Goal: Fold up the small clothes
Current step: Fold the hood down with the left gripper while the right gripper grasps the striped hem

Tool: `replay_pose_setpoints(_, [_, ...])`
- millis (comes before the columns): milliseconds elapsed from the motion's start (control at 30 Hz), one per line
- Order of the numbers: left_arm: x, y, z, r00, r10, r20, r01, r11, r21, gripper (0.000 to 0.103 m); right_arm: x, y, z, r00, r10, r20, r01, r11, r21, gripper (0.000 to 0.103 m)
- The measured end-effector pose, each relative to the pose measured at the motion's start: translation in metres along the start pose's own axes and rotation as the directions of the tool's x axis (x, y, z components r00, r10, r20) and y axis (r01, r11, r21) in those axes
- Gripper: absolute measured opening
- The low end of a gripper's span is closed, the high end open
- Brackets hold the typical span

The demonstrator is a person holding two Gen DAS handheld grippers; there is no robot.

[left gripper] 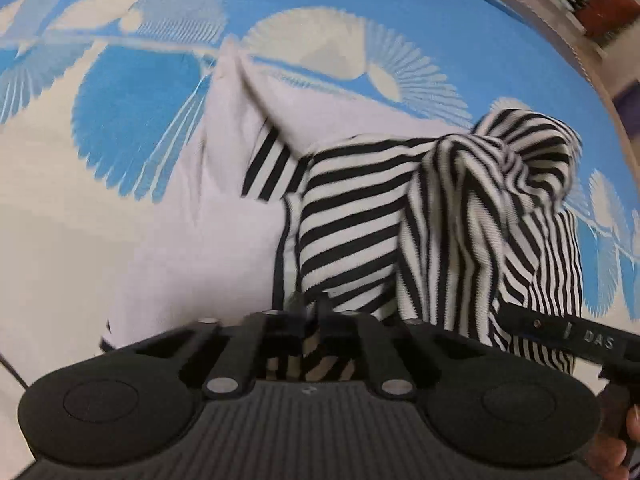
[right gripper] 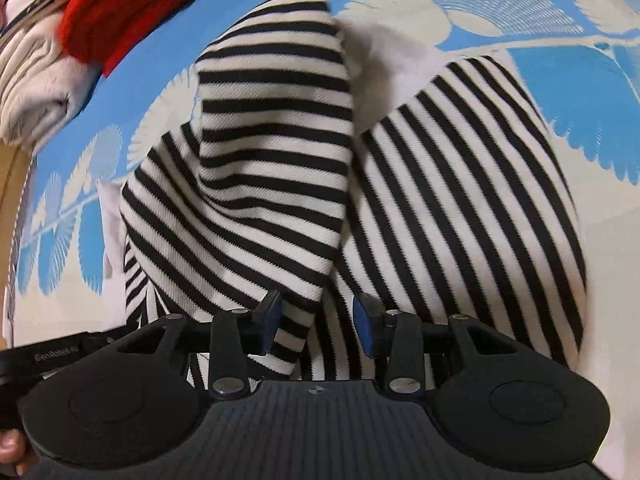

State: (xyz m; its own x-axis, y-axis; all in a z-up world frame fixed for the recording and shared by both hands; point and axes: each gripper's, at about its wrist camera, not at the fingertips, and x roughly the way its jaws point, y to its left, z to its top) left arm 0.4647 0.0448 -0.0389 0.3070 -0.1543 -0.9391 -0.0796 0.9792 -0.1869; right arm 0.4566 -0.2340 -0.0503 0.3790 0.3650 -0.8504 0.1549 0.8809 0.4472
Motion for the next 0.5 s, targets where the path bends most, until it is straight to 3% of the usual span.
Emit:
replay_pose_setpoints(67, [-0.008, -0.005, 0.003, 0.998, 0.025, 0.06, -0.028, 0.998, 0.049, 0.001, -0.007, 0.005, 0.0, 0.999, 0.006, 0.035, -0.005, 1.0, -0.031, 0.001])
replay_pose_setpoints(167, [-0.028, -0.001, 0.007, 0.983, -0.004, 0.184, -0.002, 1.0, 0.031, 0.001, -0.036, 0.013, 0.002, 0.99, 0.07, 0.119, -0.059, 0.994, -0.09, 0.001])
replay_pose_setpoints(267, [-0.051, 0.012, 0.012, 0.953, -0.047, 0.3, 0.059, 0.998, -0.03, 0.001, -0.087, 0.012, 0.003, 0.95, 0.228, 0.212, -0.191, 0.965, -0.179, 0.001])
replay_pose_setpoints(333, [-0.06, 0.025, 0.014, 0.941, -0.043, 0.335, 0.072, 0.994, -0.076, 0.001, -0.113, 0.001, 0.001, 0.917, 0.339, 0.21, -0.288, 0.927, -0.239, 0.001])
replay_pose_setpoints(400, [-0.058, 0.037, 0.016, 0.952, -0.044, 0.302, 0.085, 0.989, -0.123, 0.001, -0.126, -0.011, -0.007, 0.9, 0.409, 0.149, -0.349, 0.882, -0.316, 0.0])
replay_pose_setpoints(467, [-0.045, 0.044, 0.018, 0.98, -0.038, 0.195, 0.064, 0.989, -0.131, 0.003, -0.119, -0.014, -0.02, 0.917, 0.398, -0.015, -0.37, 0.836, -0.406, 0.0])
replay_pose_setpoints(500, [-0.035, 0.046, 0.017, 0.992, -0.03, 0.123, 0.045, 0.991, -0.127, 0.009, -0.112, -0.01, -0.03, 0.933, 0.349, -0.091, -0.349, 0.809, -0.472, 0.001])
